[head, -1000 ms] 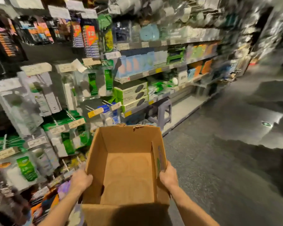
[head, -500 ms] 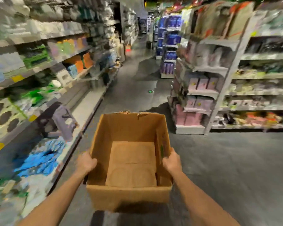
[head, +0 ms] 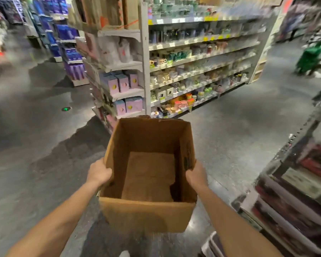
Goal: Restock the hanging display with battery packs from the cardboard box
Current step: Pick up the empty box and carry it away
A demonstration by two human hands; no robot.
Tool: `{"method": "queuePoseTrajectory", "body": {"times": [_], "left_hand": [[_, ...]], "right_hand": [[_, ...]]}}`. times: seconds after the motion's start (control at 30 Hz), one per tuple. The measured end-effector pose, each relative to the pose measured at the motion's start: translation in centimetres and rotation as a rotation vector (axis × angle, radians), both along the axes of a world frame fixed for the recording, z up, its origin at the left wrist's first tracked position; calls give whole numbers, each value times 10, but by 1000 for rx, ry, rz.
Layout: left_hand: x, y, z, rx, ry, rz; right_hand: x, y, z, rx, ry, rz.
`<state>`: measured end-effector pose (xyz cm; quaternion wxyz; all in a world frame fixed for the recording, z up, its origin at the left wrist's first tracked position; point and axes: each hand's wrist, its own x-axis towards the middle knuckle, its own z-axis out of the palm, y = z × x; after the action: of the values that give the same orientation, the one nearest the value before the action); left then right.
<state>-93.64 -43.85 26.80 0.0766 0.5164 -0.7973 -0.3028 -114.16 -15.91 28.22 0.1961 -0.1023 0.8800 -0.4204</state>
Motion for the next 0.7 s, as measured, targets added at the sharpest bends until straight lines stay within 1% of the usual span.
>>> {"method": "queuePoseTrajectory", "body": {"times": [0.1,0.17,0.27,0.4,0.6,0.63,0.7], "left_hand": [[-57,-14,9,-18,42,-128],[-91,-27,12,10,68,-190],[-135,-52,17,28,47,-287],[-185,-83,27,73,78,-448],[-253,-98,26,89,80,-529],[-277,-103,22,77,77,-578],[-293,-106,19,87,72,-605]], "right_hand": [[-23,-4,-1,28,28,-110],[-34,-10,2,41,39,-184],[-50,-23,6,67,50,-285],[-67,-44,11,102,57,-400],[-86,-57,-2,147,54,-538],[-97,-60,-6,145,54,-581],[-101,-59,-6,148,47,-587]]}}
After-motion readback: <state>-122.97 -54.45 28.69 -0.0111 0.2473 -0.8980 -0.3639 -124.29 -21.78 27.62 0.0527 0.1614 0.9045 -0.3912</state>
